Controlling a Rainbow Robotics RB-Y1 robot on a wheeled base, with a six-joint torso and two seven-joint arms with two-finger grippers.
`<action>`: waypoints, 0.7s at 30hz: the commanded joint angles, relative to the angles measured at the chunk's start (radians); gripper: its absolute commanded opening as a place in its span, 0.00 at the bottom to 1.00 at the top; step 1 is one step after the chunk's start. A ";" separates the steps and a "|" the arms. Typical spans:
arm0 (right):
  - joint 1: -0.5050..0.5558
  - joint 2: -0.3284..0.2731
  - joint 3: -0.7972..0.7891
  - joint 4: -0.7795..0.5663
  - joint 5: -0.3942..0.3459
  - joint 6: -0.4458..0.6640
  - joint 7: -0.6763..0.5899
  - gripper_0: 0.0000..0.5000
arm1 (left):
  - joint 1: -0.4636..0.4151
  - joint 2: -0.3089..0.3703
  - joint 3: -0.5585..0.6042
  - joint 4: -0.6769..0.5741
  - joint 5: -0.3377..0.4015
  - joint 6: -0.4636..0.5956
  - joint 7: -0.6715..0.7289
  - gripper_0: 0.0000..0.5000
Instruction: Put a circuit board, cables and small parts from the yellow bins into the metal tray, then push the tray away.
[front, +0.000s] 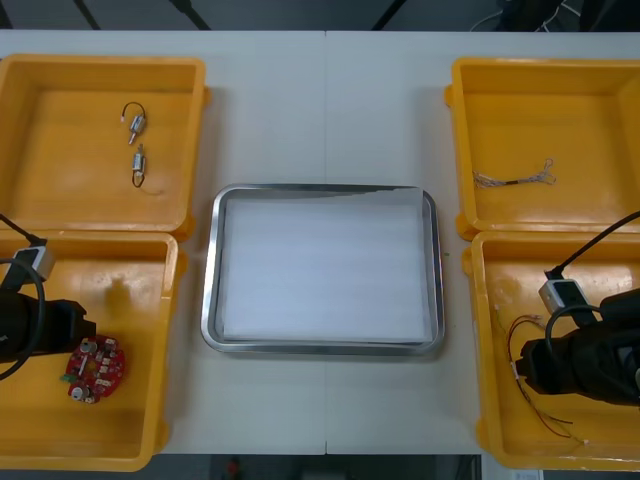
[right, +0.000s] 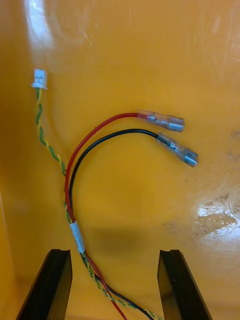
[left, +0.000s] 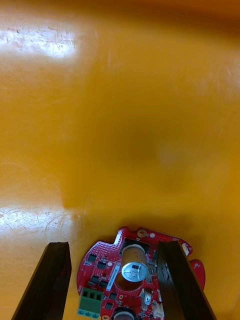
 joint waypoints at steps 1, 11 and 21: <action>0.036 0.009 0.008 -0.002 0.011 -0.007 -0.038 1.00 | 0.016 0.047 -0.029 -0.002 -0.006 -0.011 0.048 1.00; 0.050 0.059 0.010 -0.002 0.029 -0.008 -0.046 1.00 | 0.016 0.045 -0.064 -0.002 -0.023 -0.014 0.079 1.00; 0.061 0.095 0.008 -0.002 0.066 -0.007 -0.047 1.00 | 0.016 0.047 -0.081 -0.002 -0.023 -0.033 0.105 1.00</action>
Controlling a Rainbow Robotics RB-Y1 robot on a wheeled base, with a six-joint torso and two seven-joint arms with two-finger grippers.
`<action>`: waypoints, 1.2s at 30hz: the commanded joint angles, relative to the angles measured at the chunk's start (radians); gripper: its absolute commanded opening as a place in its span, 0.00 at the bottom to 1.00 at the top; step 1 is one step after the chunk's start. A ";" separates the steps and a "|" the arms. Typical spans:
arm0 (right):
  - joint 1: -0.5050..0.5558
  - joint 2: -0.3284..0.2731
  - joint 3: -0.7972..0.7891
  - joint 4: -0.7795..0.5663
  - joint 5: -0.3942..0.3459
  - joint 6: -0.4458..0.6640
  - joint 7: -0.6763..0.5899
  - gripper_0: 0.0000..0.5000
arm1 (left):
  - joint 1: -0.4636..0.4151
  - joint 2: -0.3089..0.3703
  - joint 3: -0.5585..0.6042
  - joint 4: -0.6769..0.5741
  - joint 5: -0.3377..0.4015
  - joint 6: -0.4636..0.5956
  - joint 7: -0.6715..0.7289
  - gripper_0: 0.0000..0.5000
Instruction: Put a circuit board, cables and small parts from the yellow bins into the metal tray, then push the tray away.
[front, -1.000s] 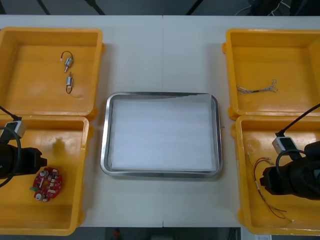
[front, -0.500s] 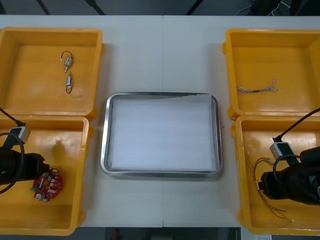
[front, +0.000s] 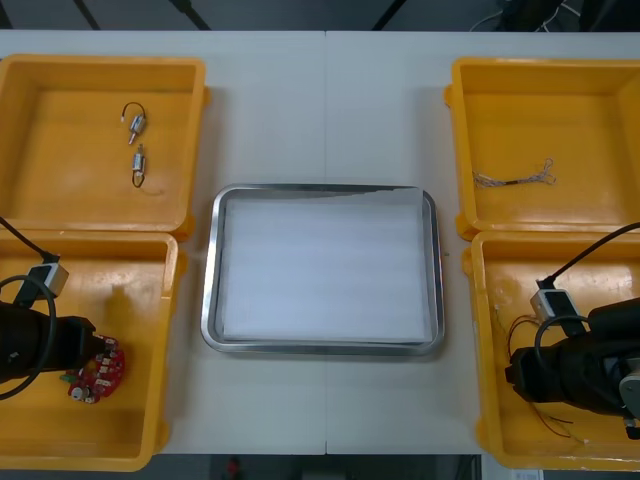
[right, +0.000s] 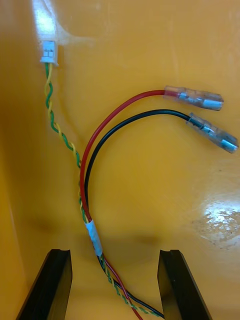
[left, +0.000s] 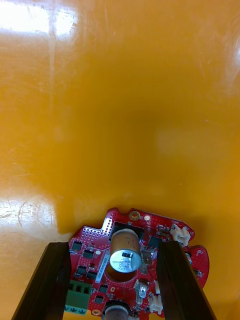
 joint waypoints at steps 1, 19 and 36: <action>0.032 0.026 0.007 -0.007 0.021 -0.006 -0.047 1.00 | 0.016 0.046 -0.019 -0.002 -0.008 -0.011 0.101 1.00; 0.038 0.072 0.048 -0.004 0.107 -0.002 -0.074 1.00 | 0.016 0.044 -0.049 0.001 -0.034 -0.051 0.134 1.00; 0.038 0.086 0.041 0.037 0.121 -0.025 -0.084 1.00 | 0.016 0.046 -0.062 0.004 -0.055 -0.068 0.145 0.02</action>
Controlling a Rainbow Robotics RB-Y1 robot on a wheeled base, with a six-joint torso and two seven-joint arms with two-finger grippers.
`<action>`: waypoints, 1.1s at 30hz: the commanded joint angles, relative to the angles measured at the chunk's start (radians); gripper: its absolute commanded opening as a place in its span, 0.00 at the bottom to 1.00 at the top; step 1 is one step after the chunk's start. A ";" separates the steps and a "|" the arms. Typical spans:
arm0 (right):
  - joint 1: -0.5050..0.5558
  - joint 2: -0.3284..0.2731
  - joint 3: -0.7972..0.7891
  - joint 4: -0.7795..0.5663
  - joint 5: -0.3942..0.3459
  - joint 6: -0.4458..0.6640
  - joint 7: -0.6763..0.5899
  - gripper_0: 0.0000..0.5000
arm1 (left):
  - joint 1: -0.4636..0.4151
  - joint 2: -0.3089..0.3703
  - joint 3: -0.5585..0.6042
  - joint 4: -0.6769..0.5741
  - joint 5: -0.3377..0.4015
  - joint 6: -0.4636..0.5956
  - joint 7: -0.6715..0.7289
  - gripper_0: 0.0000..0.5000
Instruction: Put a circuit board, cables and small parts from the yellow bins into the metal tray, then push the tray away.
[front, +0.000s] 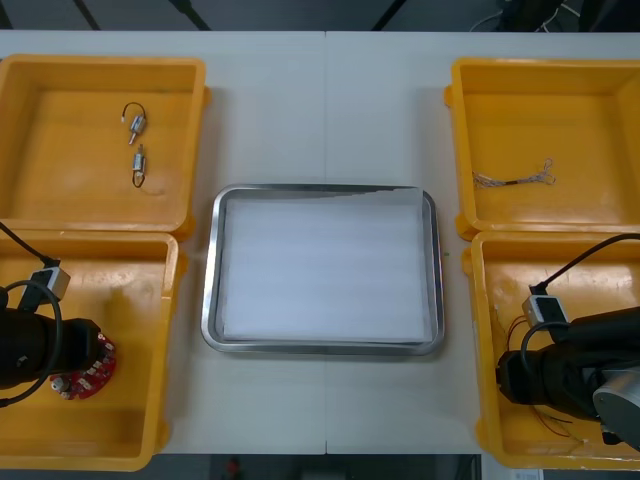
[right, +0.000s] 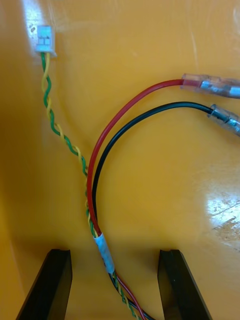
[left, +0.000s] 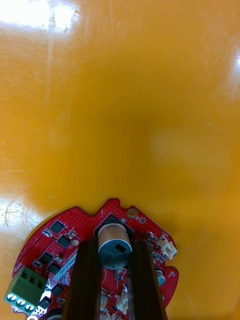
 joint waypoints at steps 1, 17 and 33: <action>0.026 0.013 0.005 0.019 0.004 -0.011 -0.045 1.00 | 0.016 0.043 -0.019 0.002 -0.017 -0.011 0.064 0.00; 0.023 0.013 -0.002 0.045 -0.002 -0.018 -0.058 0.63 | 0.007 0.093 0.028 -0.032 -0.012 0.012 0.066 0.00; 0.010 0.013 -0.032 0.045 -0.024 -0.014 -0.051 0.00 | 0.007 0.125 0.387 -0.186 0.210 0.374 0.050 0.00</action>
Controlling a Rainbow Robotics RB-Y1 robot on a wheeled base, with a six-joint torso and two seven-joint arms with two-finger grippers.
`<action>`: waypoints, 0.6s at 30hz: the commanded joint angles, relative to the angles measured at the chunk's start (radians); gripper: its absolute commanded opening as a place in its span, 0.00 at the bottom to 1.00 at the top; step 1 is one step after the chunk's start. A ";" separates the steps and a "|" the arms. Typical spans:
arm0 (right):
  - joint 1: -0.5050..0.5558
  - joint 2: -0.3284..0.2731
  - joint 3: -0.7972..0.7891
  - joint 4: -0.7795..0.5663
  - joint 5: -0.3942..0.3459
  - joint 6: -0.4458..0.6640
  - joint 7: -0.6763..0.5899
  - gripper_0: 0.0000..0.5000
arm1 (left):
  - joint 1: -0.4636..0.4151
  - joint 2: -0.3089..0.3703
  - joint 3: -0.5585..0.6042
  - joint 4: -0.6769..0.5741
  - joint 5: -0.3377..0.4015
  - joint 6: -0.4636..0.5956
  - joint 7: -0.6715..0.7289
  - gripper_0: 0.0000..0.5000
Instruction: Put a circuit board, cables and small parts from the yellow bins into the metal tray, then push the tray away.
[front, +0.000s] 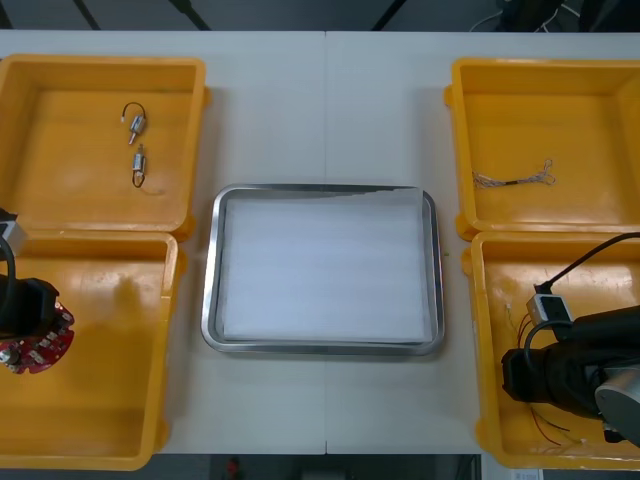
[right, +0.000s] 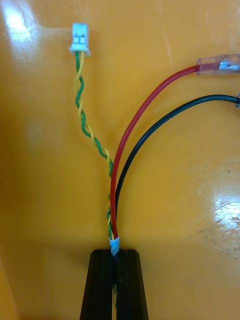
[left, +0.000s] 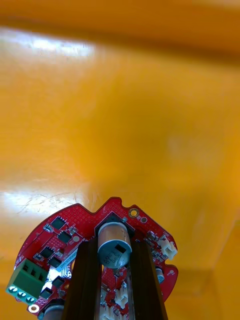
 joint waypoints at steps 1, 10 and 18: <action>0.007 0.015 -0.027 0.028 -0.024 -0.002 -0.037 0.00 | 0.007 0.044 0.141 -0.062 0.076 0.087 0.050 0.00; -0.026 0.015 -0.102 -0.011 -0.056 0.086 -0.018 0.00 | 0.005 0.043 0.279 -0.089 0.150 0.139 0.049 0.00; -0.037 0.013 -0.223 -0.089 -0.158 0.214 0.005 0.00 | 0.004 0.043 0.293 -0.092 0.149 0.139 0.052 0.00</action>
